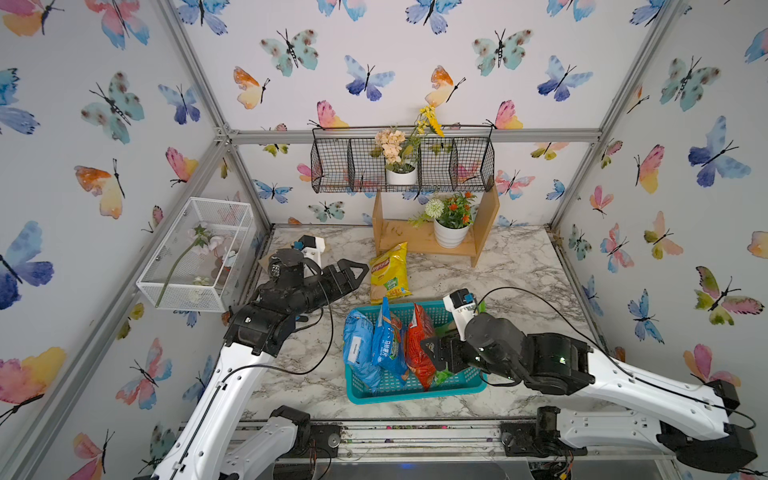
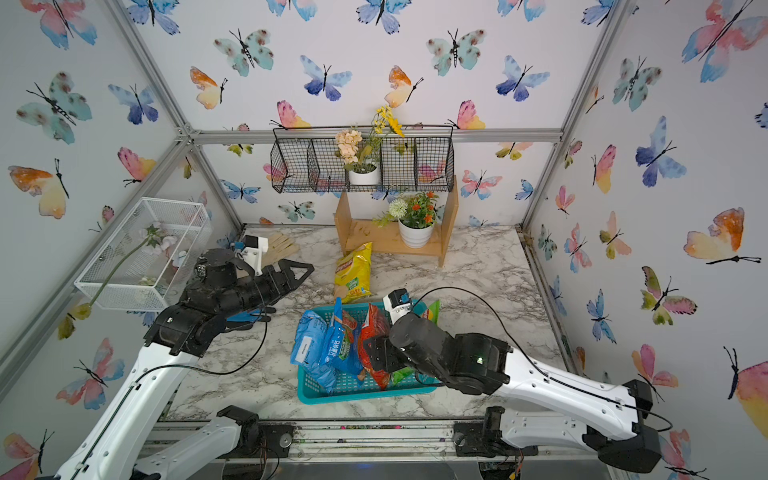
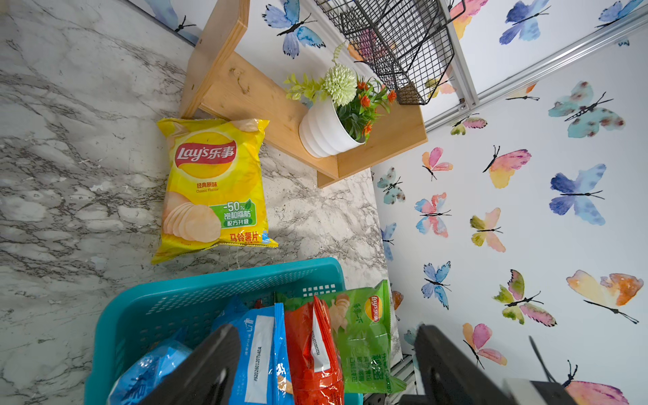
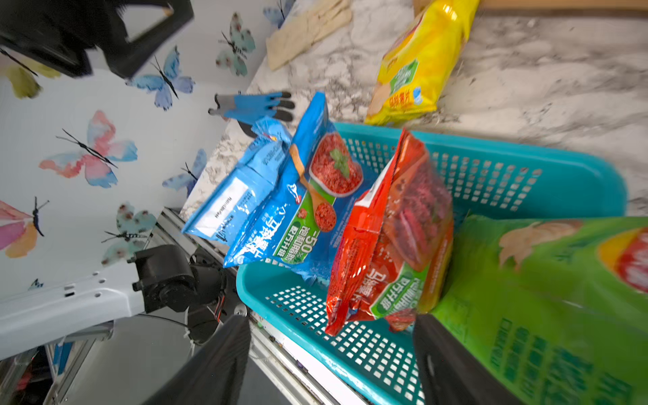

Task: Put the potato chips into the basket
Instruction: Place the potato chip in the basket, then pick up the potato chip from the center of the board.

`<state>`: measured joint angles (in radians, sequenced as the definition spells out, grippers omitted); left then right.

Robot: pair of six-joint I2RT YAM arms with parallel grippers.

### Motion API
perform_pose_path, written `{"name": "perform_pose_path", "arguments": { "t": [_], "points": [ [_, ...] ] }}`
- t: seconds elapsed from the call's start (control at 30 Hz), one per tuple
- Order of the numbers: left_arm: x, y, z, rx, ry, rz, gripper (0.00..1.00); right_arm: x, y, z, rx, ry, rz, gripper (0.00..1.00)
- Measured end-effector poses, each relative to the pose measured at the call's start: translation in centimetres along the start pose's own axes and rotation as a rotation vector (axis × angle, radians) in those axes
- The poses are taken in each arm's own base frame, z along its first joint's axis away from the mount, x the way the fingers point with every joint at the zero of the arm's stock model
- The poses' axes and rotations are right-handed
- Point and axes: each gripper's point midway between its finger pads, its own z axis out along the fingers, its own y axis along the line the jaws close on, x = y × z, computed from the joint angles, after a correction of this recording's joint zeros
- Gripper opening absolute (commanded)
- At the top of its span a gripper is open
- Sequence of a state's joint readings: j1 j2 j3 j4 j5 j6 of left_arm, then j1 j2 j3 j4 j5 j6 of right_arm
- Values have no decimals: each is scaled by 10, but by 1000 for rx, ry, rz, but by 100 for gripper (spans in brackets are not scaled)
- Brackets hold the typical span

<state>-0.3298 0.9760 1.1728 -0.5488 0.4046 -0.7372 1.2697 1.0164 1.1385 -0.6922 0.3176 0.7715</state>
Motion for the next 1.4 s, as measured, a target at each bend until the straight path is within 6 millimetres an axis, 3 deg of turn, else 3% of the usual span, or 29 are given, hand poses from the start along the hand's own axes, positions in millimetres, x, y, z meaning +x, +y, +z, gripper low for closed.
{"name": "perform_pose_path", "arguments": {
  "t": [0.17, 0.33, 0.57, 0.73, 1.0, 1.23, 1.4],
  "points": [
    [-11, -6, 2, -23, 9, 51, 80, -21, -26, -28, 94, -111, -38, 91],
    [-13, -4, 19, -84, 50, 113, 79, -29, -48, -32, 183, -144, -62, 93],
    [4, 0, 68, -212, 181, 247, 78, -29, -104, -1, 319, -76, -10, 93],
    [16, 12, 101, -323, 262, 345, 78, -26, -133, 20, 350, -14, 24, 93],
    [34, 38, 157, -487, 384, 489, 77, -22, -139, 28, 309, 7, 28, 93],
    [67, 61, 212, -609, 523, 573, 78, -32, -132, 11, 280, -42, 16, 93],
    [85, 85, 229, -702, 586, 604, 76, -46, -121, -5, 241, -84, 12, 92]
  ]
}}
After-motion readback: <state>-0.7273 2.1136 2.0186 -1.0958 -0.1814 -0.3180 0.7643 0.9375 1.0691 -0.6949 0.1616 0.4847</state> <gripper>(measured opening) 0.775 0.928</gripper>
